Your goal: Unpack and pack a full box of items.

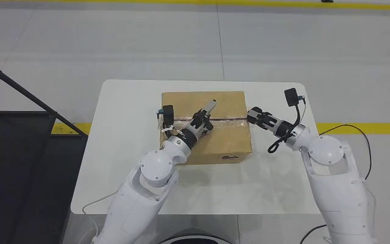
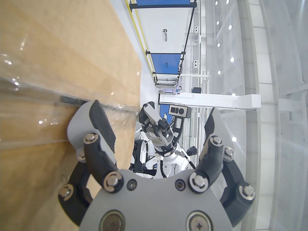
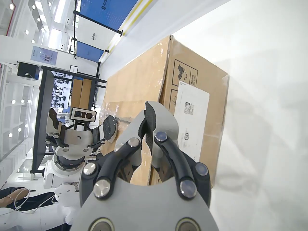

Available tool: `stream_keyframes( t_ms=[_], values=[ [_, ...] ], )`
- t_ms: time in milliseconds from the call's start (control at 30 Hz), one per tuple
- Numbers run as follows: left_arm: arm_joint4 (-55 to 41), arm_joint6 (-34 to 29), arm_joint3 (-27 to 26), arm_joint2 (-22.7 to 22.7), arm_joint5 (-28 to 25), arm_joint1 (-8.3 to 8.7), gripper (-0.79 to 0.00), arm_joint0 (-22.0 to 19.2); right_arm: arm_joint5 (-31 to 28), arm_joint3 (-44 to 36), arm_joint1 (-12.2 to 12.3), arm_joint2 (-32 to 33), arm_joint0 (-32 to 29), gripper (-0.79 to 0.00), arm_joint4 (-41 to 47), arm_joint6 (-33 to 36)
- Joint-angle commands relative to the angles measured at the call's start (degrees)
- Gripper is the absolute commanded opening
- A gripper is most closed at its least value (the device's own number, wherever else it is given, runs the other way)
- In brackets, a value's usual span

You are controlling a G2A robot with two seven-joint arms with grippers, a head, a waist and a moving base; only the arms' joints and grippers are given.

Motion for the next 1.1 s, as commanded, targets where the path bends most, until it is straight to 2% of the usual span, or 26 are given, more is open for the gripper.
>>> stream_keyframes(
  t_ms=[0, 733, 900, 1067],
  values=[
    [0.0, -0.1, -0.1, -0.2, -0.1, 0.03, 0.0, 0.2, -0.1, 0.3, 0.1, 0.1, -0.2, -0.785, 0.2, 0.2],
    [-0.5, -0.1, -0.7, -1.3, -0.1, 0.0, 0.0, 0.8, 0.2, 4.8, 0.5, -1.7, 1.2, -0.785, 2.1, 0.9],
    [-1.6, 0.7, -2.4, -2.8, -0.9, 0.04, 0.0, 1.3, -3.6, 1.4, 0.7, 1.3, -0.6, -0.785, 4.2, -3.8],
    [-3.1, 1.5, -7.0, -6.7, -2.4, 0.39, 0.0, 3.6, -3.5, -4.1, 1.1, 2.4, -1.7, -0.785, 5.0, -2.7]
  ],
)
